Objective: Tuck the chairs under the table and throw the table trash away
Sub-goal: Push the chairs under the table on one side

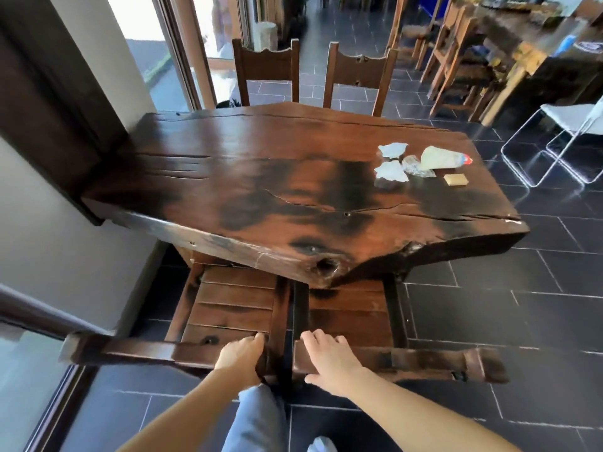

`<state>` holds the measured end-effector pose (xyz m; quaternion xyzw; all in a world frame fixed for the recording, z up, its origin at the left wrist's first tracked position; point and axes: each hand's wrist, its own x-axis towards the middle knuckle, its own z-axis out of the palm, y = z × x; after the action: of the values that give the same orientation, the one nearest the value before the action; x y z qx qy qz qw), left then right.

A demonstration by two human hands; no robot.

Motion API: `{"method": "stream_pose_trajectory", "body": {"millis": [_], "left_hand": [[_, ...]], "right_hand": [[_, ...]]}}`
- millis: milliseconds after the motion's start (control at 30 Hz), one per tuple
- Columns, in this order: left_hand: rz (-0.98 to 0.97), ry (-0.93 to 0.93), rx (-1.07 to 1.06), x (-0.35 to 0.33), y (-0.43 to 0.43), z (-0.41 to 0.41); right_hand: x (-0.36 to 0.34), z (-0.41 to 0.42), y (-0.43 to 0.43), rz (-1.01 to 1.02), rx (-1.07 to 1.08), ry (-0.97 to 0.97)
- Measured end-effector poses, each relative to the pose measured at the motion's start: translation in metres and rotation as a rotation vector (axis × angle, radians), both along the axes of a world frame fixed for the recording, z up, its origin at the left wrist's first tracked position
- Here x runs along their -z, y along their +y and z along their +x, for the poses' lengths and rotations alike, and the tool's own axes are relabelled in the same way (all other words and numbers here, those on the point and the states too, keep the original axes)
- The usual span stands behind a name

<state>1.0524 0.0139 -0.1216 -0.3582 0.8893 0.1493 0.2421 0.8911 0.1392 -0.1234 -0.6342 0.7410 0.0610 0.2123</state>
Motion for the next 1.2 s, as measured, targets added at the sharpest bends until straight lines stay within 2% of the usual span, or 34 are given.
{"method": "stream_pose_trajectory", "body": {"millis": [200, 400, 533, 700, 800, 1200], "left_hand": [[-0.077, -0.045, 0.128, 0.008, -0.006, 0.0], [-0.087, -0.062, 0.118, 0.008, -0.004, -0.004], [-0.093, -0.024, 0.128, 0.004, -0.002, -0.006], [-0.079, 0.011, 0.126, 0.005, 0.001, -0.012], [-0.062, -0.002, 0.126, 0.005, -0.002, -0.013], [0.014, -0.087, 0.053, -0.003, 0.001, -0.018]], "right_hand": [[0.0, 0.01, 0.004, -0.029, 0.053, 0.034], [0.004, 0.012, 0.001, -0.062, 0.044, 0.146], [0.006, 0.016, -0.005, -0.039, 0.091, 0.149], [0.009, 0.03, -0.019, 0.013, 0.148, 0.088], [0.009, 0.031, -0.023, -0.062, 0.167, 0.074], [0.012, 0.018, -0.016, -0.118, 0.135, -0.066]]}}
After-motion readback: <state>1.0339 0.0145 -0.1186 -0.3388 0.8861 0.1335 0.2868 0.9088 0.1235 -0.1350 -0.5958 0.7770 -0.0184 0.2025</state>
